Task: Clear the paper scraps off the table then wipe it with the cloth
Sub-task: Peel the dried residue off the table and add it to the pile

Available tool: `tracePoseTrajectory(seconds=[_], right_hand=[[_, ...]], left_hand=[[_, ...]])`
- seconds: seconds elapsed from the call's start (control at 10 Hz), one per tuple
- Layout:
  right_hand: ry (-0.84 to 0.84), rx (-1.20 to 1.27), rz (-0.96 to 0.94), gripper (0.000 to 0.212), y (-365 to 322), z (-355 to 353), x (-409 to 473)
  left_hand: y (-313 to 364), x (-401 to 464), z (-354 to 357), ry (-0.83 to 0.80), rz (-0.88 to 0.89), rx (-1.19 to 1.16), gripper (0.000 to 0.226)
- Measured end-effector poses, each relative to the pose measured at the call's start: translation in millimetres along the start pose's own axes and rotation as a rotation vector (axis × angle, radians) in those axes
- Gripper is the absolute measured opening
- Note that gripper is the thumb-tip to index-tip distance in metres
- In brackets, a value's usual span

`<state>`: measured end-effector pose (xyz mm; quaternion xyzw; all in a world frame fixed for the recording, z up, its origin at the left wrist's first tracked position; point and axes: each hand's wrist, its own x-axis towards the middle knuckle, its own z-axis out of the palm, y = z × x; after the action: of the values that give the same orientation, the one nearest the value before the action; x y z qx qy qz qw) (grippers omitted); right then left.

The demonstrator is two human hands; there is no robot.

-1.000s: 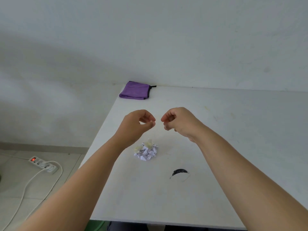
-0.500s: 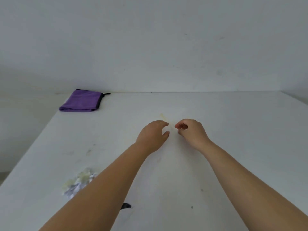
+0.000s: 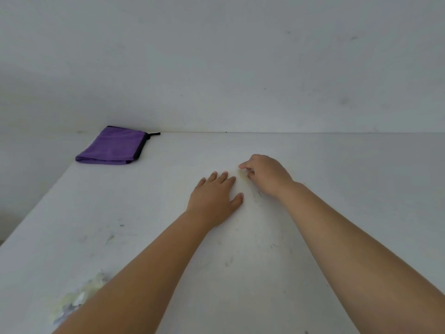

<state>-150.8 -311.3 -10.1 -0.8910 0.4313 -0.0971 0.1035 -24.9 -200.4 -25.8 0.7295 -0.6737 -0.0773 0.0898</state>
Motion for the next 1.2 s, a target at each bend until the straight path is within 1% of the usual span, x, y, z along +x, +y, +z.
tracePoseTrajectory(seconds=[0.1,0.2,0.3,0.4,0.5,0.6,0.7,0.8,1.2], right_hand=[[0.037,-0.093,-0.032,0.030,-1,0,7],[0.084,-0.104,-0.033,0.026,-2,1,10],[0.090,-0.032,0.005,0.020,0,4,11],[0.036,0.002,0.069,0.021,-2,4,14],[-0.027,-0.036,0.076,0.022,-5,0,18],[0.033,-0.043,0.041,0.021,-4,0,17],[0.054,-0.021,0.025,0.019,-2,2,14],[0.011,-0.034,0.034,0.019,-4,-1,16],[-0.001,-0.051,0.035,0.020,-4,1,14]], left_hand=[[-1,1,-1,0.005,-0.009,-0.004,0.060],[1,1,-4,0.003,-0.014,-0.002,0.060],[1,1,-8,0.002,-0.010,-0.003,0.059],[1,0,-9,0.004,-0.011,-0.009,0.058],[2,0,-10,-0.001,-0.013,-0.010,0.059],[2,-1,-10,-0.009,-0.013,-0.012,0.059],[1,-1,-10,-0.017,-0.014,-0.014,0.059],[1,-1,-11,-0.021,-0.012,-0.010,0.059],[1,-1,-13,-0.031,-0.013,-0.013,0.059]])
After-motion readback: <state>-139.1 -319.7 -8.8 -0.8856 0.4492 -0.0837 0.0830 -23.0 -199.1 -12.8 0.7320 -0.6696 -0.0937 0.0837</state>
